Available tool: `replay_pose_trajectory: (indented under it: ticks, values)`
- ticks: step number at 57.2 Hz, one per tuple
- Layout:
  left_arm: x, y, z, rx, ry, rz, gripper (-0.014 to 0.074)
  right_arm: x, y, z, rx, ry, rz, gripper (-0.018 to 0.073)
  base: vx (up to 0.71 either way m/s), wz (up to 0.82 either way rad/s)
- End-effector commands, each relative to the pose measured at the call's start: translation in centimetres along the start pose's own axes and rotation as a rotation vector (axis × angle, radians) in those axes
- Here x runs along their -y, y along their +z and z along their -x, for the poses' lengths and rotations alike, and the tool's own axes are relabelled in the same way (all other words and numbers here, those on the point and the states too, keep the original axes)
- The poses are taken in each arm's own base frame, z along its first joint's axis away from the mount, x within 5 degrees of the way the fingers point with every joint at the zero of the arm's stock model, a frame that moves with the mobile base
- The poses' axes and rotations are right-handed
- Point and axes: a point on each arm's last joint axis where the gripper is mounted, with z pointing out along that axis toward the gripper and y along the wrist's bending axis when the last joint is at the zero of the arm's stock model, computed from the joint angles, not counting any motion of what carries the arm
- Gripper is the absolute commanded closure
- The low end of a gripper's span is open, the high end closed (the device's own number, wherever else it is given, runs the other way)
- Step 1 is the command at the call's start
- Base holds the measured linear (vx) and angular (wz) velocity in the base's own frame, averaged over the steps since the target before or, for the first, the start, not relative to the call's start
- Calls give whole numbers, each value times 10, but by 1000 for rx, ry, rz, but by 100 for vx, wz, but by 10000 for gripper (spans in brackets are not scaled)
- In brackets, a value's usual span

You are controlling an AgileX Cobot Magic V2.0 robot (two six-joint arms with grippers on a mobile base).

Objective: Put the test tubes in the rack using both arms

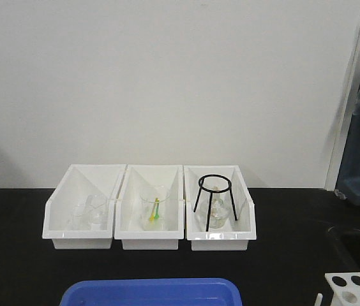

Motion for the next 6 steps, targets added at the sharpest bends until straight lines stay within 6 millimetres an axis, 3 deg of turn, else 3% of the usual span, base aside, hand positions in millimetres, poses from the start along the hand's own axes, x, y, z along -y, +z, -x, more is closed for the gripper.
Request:
replay_pose_trajectory:
  ticks: [1, 6]
  values:
    - [-1, -3, 16, 112, -12, 11, 601, 0, 0, 4, 81, -8, -2, 569, 0, 0]
    - [-1, -3, 16, 112, -12, 11, 601, 0, 0, 4, 82, -8, -2, 568, 0, 0]
